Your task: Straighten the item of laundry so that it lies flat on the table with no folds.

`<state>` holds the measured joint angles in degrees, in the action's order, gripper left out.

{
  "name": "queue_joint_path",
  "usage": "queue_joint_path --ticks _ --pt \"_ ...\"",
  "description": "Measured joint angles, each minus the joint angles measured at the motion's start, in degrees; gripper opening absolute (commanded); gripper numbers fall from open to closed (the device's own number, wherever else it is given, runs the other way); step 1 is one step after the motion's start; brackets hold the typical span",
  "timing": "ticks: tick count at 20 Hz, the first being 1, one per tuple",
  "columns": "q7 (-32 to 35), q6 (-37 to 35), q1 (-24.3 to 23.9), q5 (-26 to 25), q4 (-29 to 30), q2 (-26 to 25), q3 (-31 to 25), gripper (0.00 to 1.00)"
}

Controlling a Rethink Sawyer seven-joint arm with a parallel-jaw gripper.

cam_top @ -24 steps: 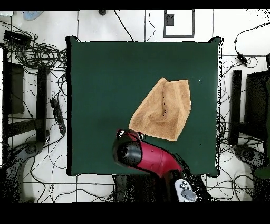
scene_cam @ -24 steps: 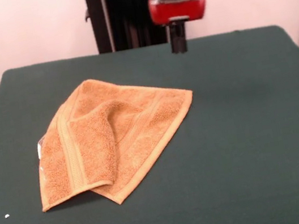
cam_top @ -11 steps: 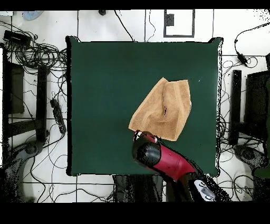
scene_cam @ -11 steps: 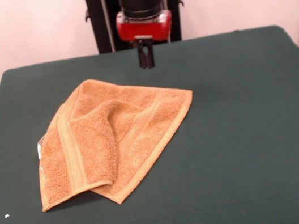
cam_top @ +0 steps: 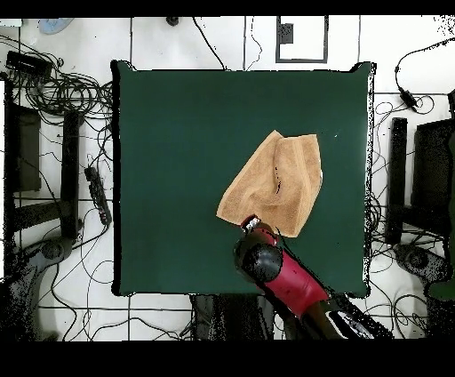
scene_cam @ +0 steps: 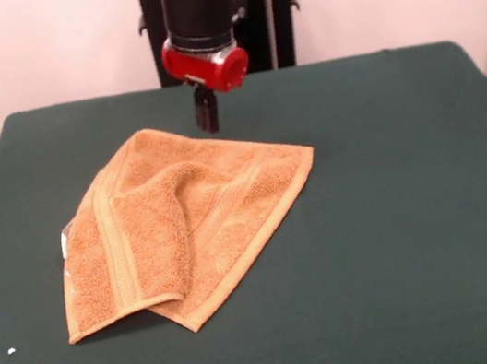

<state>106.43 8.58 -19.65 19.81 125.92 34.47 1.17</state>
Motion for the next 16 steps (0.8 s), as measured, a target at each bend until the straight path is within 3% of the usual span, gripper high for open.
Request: queue_joint_path --ticks 10,16 --pt "21.4 3.9 -1.5 2.3 2.8 -4.1 -4.2 0.00" --pt "29.3 3.9 -1.2 2.7 3.9 -5.1 -6.9 0.00"
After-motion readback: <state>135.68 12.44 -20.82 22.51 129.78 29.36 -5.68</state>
